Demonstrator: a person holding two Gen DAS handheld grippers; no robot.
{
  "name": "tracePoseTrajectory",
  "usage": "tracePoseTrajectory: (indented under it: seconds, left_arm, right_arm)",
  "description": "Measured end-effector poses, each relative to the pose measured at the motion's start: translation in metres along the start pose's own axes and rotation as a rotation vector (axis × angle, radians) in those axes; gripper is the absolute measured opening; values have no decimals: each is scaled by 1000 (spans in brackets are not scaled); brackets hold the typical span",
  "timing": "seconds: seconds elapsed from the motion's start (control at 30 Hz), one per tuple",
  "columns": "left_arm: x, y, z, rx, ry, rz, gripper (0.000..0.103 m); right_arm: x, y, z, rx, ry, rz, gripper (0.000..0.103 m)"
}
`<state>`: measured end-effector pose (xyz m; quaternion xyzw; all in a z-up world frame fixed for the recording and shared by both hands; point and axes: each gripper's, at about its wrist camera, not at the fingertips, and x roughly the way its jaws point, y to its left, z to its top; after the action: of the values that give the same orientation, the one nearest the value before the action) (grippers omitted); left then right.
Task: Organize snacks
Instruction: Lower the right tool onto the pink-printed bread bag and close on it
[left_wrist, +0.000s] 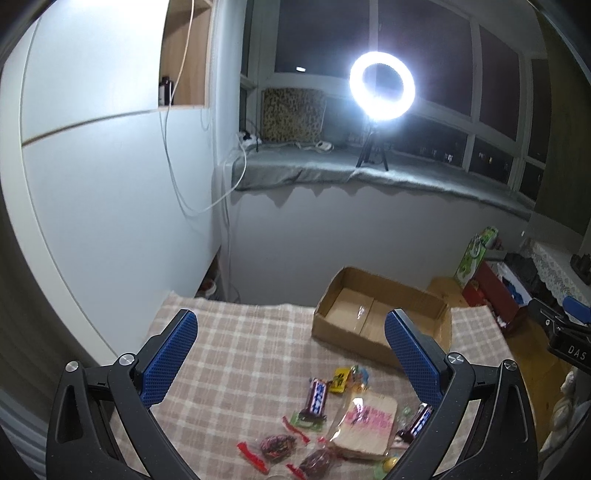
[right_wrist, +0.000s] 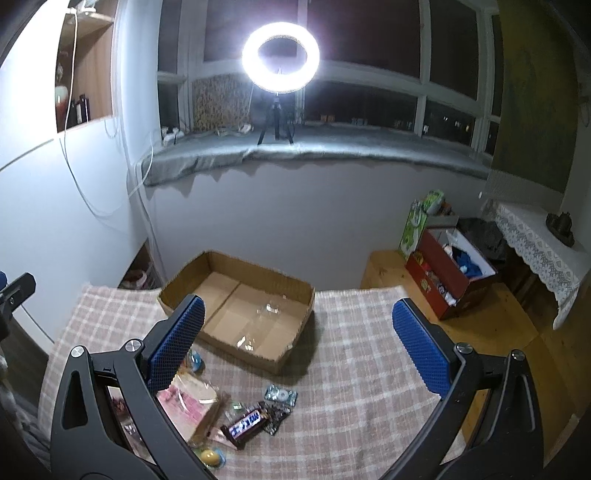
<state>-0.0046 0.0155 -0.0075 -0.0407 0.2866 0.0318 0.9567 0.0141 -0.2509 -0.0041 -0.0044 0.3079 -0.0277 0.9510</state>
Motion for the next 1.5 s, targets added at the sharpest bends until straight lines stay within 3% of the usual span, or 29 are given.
tracePoseTrajectory:
  seconds: [0.33, 0.4, 0.47, 0.57, 0.63, 0.77, 0.9, 1.0, 1.17, 1.33, 1.5]
  left_arm:
    - [21, 20, -26, -29, 135, -10, 100]
    - [28, 22, -31, -48, 175, -41, 96]
    - [34, 24, -37, -67, 213, -79, 81]
    - [46, 22, -45, -75, 273, -132, 80]
    - [51, 20, -51, -79, 307, -174, 73]
    - [63, 14, -60, -99, 379, -269, 59]
    - [81, 8, -67, -134, 451, -370, 54]
    - [95, 2, -73, -150, 504, -424, 51]
    - [116, -5, -86, -139, 572, -450, 41]
    - [132, -13, -96, -108, 629, -476, 39]
    - [147, -17, -106, -93, 694, -477, 39]
  right_arm:
    - [36, -2, -28, -17, 187, 96, 103]
    - [43, 1, -32, -5, 225, 135, 103]
    - [50, 2, -39, 14, 263, 169, 103]
    - [60, 1, -47, 47, 315, 217, 103]
    - [64, 2, -51, 63, 342, 243, 103]
    - [77, 10, -60, 87, 400, 314, 91]
    - [93, 17, -72, 137, 475, 392, 87]
    - [107, 23, -84, 175, 544, 450, 76]
    - [127, 34, -101, 205, 630, 518, 67]
    - [146, 43, -114, 221, 693, 552, 47]
    - [159, 55, -121, 220, 735, 576, 46]
